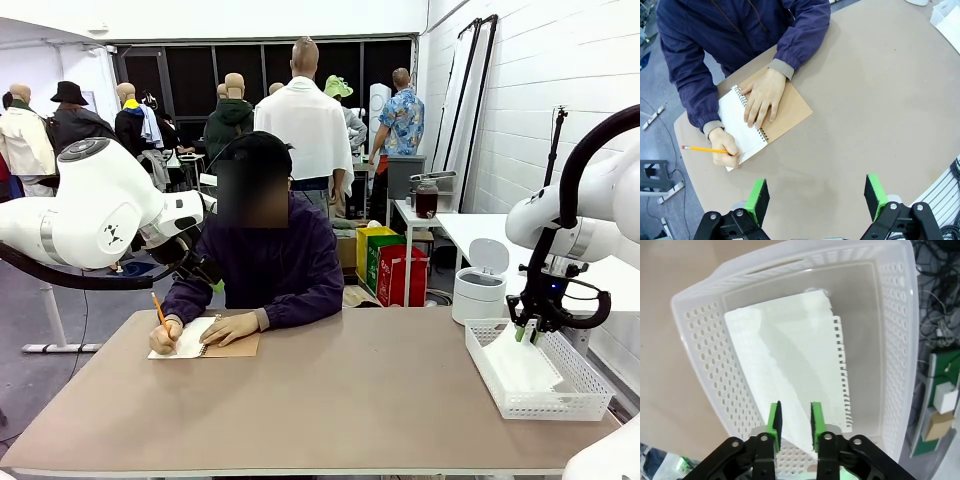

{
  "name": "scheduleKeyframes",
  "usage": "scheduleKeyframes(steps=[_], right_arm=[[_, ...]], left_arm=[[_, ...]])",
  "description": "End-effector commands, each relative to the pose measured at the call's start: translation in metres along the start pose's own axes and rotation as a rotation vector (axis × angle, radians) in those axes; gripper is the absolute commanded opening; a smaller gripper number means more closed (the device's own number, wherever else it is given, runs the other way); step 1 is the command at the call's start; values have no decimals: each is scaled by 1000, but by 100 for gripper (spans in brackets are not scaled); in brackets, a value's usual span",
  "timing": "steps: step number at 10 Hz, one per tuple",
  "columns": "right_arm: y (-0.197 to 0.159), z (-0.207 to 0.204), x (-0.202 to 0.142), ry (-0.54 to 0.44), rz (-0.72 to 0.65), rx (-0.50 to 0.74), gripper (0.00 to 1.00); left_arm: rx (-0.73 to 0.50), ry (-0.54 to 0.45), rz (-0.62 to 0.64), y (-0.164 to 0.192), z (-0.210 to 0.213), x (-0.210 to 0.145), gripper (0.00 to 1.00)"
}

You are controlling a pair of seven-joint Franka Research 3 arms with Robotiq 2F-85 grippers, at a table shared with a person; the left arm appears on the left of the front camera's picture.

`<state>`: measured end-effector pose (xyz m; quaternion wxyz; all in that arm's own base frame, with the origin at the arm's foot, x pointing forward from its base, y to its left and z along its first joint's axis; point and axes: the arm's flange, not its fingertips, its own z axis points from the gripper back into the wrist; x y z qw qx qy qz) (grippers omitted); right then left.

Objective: Sort the paper based on its condition.
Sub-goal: If a person hands you a paper, place it in the Organizing basket , and if it's crumpled, put it in the Trash can.

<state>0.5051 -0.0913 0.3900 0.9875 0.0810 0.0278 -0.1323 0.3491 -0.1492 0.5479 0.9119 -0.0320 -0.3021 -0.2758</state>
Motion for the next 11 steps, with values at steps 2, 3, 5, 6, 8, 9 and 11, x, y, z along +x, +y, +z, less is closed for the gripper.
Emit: scheduleKeyframes(steps=[2,3,5,6,8,9,11], right_arm=[[16,5,1,24,-64,-138,100],[21,4,2,24,-84,-180,100],[29,3,-2,20,-105,-248,100],[32,5,-4,14,-102,-264,100],[33,4,-4,-11,-125,-218,100],[31,5,-4,-30,-144,-160,100],[30,3,-4,7,-90,-231,100]], left_arm=[[-2,0,1,1,0,0,100],[-2,0,1,1,0,0,100],[-2,0,1,1,0,0,100],[-2,0,1,1,0,0,100],[-2,0,1,1,0,0,100],[-2,0,1,1,0,0,100],[-2,0,1,1,0,0,100]])
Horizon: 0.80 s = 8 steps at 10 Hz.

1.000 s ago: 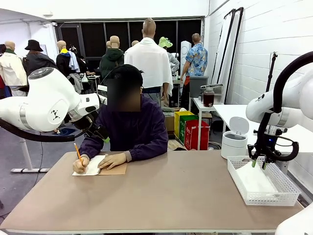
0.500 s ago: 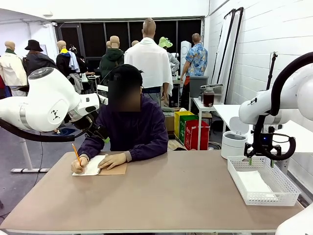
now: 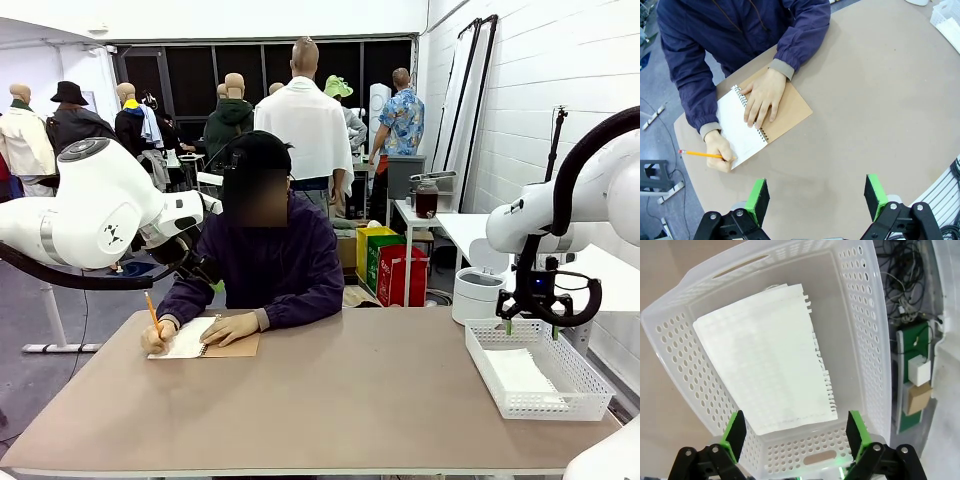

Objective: Sort the paper based on its condition.
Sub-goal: If a person hands you a paper, place it in the Organizing basket , and if it's crumpled, put it in the Trash can.

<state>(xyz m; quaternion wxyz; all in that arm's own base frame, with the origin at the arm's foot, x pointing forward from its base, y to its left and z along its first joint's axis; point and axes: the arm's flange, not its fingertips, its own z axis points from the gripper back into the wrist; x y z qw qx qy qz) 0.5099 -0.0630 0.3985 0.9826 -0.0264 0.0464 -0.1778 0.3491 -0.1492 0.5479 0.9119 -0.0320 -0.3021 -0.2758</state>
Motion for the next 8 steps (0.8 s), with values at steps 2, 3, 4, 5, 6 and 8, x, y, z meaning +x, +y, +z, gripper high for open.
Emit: scheduleKeyframes(steps=[2,3,4,5,6,8], right_arm=[[0,-1,-1,4,11,-17,100],[0,-1,-1,4,11,-17,100],[0,-1,-1,4,11,-17,100],[0,-1,-1,4,11,-17,100],[0,-1,-1,4,11,-17,100],[0,-1,-1,4,11,-17,100]], left_arm=[[-2,0,1,1,0,0,100],[-2,0,1,1,0,0,100],[-2,0,1,1,0,0,100],[-2,0,1,1,0,0,100],[-2,0,1,1,0,0,100],[-2,0,1,1,0,0,100]])
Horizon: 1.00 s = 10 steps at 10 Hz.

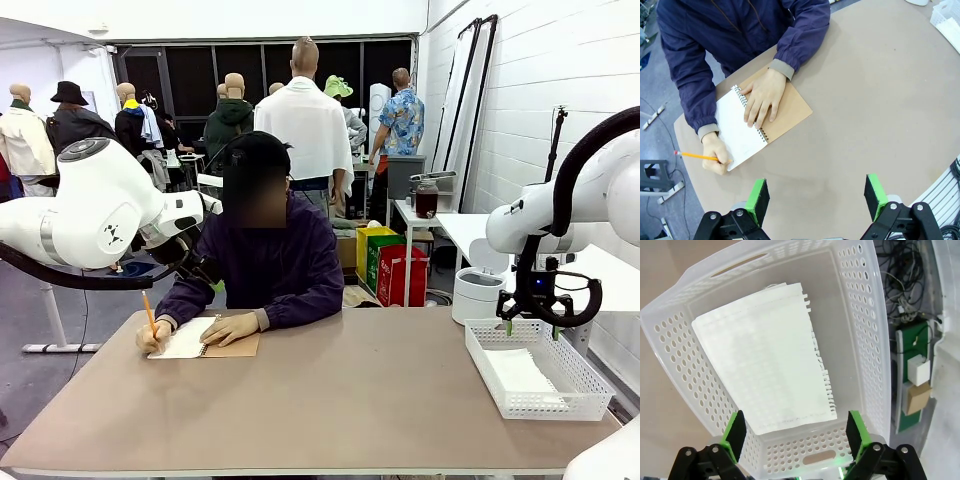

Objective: Sort the paper based on its condition.
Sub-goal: If a person hands you a paper, place it in the Organizing basket , and if it's crumpled, put it in the Trash can.

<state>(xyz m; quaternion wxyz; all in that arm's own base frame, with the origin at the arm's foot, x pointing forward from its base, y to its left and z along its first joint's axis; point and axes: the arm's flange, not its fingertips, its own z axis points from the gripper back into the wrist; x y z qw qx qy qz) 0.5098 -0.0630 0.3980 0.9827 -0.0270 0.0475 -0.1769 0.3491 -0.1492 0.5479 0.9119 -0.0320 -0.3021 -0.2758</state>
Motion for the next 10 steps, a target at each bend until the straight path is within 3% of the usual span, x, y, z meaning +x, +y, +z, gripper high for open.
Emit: scheduleKeyframes(steps=[1,3,6,10], right_arm=[[0,-1,-1,2,9,-15,100],[0,0,0,0,0,0,100],[18,62,-16,-130,33,42,100],[38,127,-78,-284,296,118,100]], left_arm=[[-2,0,1,1,0,0,100],[-2,0,1,1,0,0,100],[-2,0,1,1,0,0,100],[-2,0,1,1,0,0,100]])
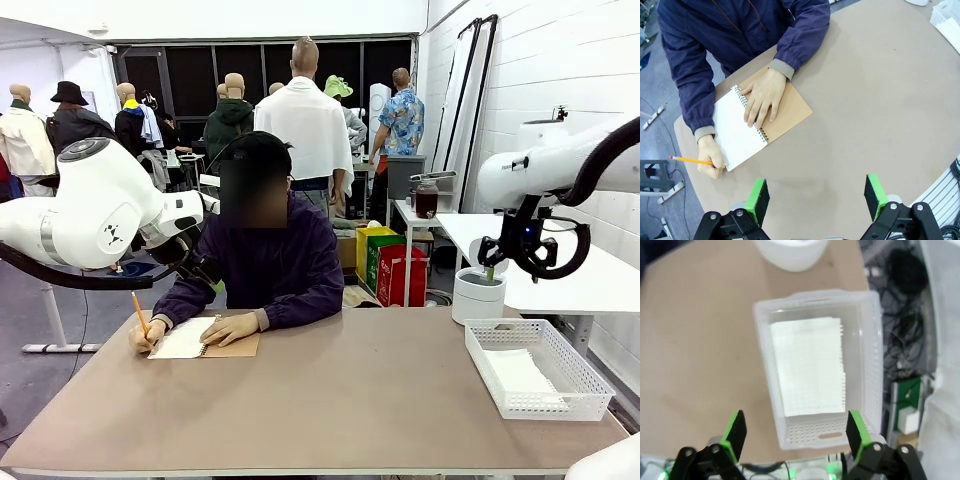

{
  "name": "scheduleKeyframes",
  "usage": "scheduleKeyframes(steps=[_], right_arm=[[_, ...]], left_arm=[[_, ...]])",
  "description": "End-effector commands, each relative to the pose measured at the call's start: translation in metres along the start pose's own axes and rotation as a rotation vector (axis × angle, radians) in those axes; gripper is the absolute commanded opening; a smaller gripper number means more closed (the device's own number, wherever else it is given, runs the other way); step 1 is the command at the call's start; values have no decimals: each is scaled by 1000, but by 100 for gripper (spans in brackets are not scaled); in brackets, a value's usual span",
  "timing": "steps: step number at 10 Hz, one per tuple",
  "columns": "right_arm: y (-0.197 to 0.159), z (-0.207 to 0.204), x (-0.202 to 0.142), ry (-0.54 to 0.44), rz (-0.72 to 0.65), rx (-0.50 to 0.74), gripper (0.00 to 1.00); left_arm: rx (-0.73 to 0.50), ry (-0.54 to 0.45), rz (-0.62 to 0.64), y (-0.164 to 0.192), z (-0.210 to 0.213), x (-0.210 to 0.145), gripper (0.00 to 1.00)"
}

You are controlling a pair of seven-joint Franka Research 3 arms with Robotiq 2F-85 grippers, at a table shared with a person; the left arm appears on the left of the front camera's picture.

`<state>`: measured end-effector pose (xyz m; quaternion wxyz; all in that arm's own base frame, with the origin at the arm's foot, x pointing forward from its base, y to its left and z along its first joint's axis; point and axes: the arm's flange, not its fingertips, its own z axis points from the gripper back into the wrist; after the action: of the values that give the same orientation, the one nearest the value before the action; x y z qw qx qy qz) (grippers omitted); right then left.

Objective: Sort the paper based on its condition.
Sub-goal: If a person hands you a paper, place it in the Organizing basket , and if it's crumpled, put it in the Trash can.

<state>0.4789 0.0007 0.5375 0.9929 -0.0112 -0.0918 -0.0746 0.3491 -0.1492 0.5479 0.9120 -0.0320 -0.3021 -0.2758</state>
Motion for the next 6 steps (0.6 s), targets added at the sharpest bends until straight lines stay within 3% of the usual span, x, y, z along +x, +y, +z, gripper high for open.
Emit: scheduleKeyframes(steps=[1,4,6], right_arm=[[13,0,-31,-52,203,96,100],[34,2,-56,-164,431,127,100],[39,-3,-58,-230,444,118,100]], left_arm=[[-2,0,1,1,0,0,100],[-2,0,1,1,0,0,100],[-2,0,1,1,0,0,100]])
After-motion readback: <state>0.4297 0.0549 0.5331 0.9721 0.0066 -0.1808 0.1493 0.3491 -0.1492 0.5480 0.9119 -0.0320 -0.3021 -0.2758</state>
